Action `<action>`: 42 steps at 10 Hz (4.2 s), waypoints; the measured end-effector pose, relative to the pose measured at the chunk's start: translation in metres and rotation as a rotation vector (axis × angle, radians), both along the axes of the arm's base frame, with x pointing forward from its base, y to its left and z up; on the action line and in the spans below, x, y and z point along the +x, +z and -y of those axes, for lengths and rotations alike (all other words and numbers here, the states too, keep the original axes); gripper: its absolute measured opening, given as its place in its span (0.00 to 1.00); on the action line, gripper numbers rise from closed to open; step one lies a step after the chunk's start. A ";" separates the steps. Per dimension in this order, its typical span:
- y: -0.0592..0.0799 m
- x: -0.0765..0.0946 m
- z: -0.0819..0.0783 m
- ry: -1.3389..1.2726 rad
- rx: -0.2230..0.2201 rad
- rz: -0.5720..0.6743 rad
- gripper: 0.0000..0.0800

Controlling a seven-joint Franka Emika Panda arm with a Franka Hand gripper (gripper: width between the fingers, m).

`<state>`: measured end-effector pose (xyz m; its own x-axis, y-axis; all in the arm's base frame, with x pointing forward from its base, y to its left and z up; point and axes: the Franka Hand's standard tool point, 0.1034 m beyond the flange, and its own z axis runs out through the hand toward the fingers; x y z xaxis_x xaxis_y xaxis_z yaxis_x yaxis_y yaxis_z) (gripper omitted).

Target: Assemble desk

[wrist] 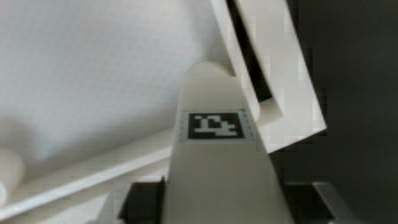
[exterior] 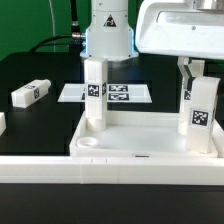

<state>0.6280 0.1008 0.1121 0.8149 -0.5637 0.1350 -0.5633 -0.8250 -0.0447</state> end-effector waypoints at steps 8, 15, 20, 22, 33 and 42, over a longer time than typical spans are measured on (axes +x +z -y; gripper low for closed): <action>-0.001 -0.001 -0.005 -0.400 0.077 0.010 0.49; -0.002 0.000 -0.007 0.198 -0.026 0.000 0.81; -0.002 0.001 -0.007 0.629 -0.102 -0.020 0.81; -0.001 0.001 -0.004 0.764 -0.131 -0.028 0.81; -0.001 0.002 -0.003 0.528 -0.103 -0.015 0.37; -0.002 0.000 0.027 -0.052 -0.060 0.006 0.38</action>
Offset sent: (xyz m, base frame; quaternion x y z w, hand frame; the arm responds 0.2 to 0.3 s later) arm -0.0015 0.0063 -0.0079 -0.0129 -0.0203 0.2511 0.9677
